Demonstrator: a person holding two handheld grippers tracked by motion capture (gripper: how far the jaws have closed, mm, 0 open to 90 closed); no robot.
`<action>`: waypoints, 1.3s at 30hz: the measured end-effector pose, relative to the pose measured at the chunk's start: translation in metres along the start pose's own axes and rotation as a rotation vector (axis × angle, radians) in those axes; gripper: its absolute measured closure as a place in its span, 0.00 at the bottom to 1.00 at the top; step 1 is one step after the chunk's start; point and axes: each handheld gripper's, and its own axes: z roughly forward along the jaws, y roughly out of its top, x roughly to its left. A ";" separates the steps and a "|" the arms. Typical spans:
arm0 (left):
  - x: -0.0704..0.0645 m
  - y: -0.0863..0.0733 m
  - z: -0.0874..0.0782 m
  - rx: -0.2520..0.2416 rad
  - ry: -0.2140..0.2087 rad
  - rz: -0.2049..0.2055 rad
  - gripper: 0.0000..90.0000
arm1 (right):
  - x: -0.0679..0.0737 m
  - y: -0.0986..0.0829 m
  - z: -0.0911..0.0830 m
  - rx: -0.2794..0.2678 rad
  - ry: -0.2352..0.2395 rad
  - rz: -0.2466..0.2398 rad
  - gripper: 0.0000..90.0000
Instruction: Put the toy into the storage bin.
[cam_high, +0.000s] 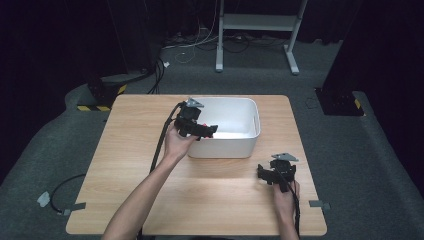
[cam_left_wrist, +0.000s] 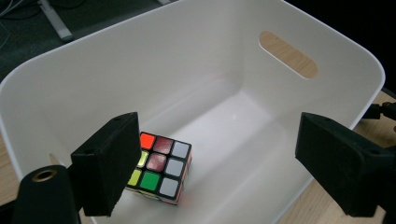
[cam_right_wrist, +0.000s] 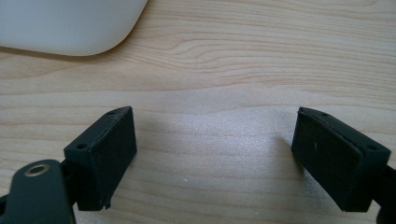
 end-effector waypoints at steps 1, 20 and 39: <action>0.000 0.000 -0.001 -0.001 0.002 0.003 0.17 | 0.000 0.000 0.000 0.000 0.000 0.000 0.15; 0.004 -0.006 -0.021 -0.048 0.007 -0.009 0.19 | 0.000 0.000 0.000 0.000 0.001 -0.001 0.15; 0.011 -0.014 -0.040 -0.096 0.013 -0.025 0.18 | 0.000 0.000 0.000 0.000 0.001 0.000 0.15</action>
